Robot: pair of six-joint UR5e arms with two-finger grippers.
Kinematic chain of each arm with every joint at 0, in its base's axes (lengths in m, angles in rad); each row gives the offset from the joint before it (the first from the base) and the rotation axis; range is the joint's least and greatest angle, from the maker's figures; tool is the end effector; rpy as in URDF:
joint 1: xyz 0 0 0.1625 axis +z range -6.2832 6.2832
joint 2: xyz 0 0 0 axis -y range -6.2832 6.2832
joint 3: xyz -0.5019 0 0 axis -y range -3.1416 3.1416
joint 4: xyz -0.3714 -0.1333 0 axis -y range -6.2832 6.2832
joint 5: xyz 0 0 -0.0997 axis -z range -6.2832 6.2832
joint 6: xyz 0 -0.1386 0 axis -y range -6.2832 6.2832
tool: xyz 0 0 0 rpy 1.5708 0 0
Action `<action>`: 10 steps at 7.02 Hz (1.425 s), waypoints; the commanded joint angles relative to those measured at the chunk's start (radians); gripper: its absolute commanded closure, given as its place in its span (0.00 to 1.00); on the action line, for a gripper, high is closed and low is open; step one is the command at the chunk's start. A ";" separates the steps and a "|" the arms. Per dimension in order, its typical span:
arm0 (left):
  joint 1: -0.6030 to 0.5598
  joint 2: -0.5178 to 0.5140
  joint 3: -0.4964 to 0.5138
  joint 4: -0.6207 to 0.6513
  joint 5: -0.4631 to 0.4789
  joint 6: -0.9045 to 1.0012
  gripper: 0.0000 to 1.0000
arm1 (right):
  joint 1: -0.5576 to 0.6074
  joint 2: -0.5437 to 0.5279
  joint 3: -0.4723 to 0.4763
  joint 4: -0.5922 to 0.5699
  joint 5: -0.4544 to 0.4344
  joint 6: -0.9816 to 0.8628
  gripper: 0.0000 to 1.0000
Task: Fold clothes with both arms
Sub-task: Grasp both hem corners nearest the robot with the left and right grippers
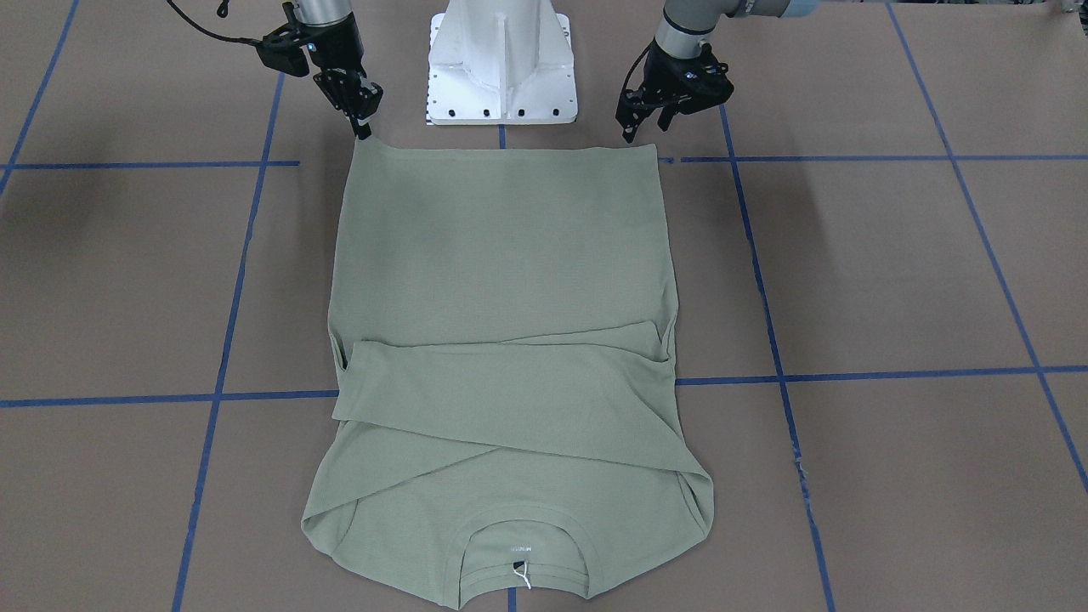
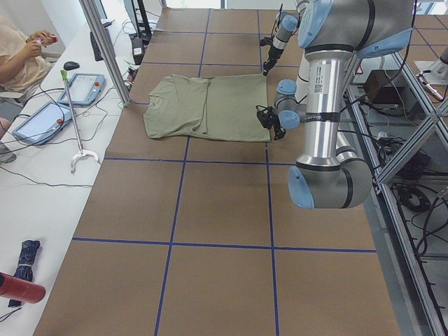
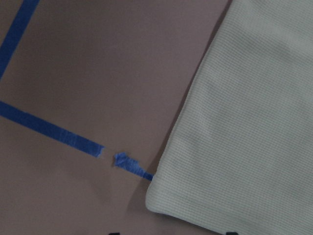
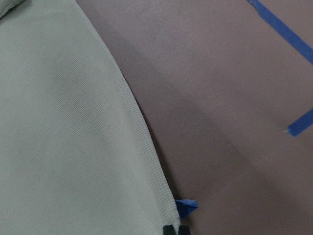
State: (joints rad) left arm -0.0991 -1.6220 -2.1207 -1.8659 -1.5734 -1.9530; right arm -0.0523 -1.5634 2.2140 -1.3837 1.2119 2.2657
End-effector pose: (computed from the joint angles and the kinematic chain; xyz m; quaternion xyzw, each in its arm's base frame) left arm 0.4869 -0.1820 0.4624 -0.0623 0.4288 -0.2143 0.8754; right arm -0.4713 -0.1576 0.4522 0.0058 -0.4321 0.3527 0.8300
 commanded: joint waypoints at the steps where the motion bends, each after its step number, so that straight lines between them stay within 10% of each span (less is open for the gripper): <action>1: 0.002 -0.004 0.001 0.008 0.013 -0.001 0.27 | 0.000 -0.010 -0.002 0.000 0.000 0.000 1.00; 6: -0.004 -0.018 0.018 0.059 0.015 0.008 0.38 | -0.001 -0.010 -0.004 0.000 0.000 0.000 1.00; 10: -0.008 -0.052 0.047 0.071 0.015 0.008 0.88 | -0.001 -0.010 -0.002 0.000 -0.002 0.000 1.00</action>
State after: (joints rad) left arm -0.1048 -1.6707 -2.0843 -1.8032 -1.5590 -1.9463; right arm -0.0537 -1.5743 2.2106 -1.3837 1.2105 2.2657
